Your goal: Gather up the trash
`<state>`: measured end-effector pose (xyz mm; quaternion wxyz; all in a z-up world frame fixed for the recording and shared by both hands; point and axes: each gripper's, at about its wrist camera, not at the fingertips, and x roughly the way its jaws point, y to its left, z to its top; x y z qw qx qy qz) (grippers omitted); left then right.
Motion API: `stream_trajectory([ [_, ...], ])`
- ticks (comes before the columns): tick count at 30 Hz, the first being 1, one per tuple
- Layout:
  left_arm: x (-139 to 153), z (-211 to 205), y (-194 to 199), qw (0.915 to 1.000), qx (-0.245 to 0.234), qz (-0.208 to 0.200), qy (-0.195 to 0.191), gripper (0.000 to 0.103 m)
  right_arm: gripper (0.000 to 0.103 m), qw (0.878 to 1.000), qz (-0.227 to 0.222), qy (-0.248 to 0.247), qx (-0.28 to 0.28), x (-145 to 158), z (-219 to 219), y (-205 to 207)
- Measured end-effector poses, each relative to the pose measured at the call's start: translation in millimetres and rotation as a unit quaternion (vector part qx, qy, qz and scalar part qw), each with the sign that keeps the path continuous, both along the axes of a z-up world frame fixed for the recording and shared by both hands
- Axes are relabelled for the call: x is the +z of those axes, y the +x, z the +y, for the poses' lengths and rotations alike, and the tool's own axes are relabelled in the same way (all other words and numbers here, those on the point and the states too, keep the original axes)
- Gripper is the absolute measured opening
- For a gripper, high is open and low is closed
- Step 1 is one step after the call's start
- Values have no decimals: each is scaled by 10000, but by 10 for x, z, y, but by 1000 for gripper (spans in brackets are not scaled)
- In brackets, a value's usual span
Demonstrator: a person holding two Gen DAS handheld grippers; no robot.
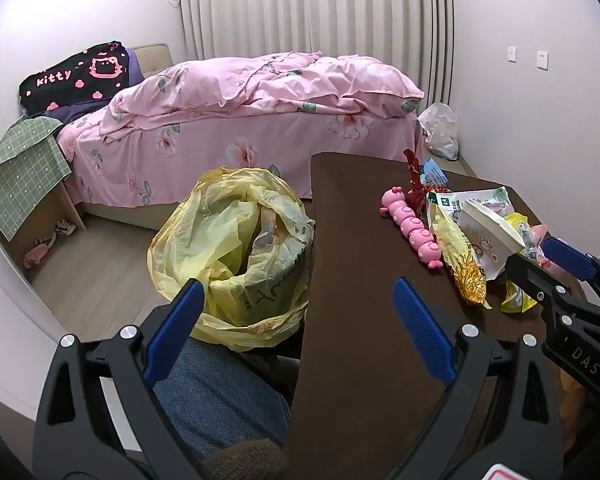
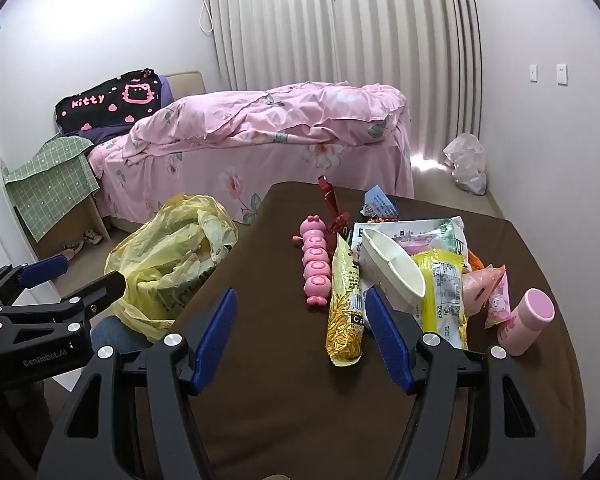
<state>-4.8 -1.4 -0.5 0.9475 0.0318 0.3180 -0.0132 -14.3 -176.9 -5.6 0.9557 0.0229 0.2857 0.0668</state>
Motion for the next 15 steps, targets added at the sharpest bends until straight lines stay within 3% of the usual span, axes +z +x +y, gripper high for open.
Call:
stream_trajectory([
  [15, 4, 0, 31, 10000, -2, 14, -11, 91, 63, 10000, -38, -36, -3, 28, -3, -6],
])
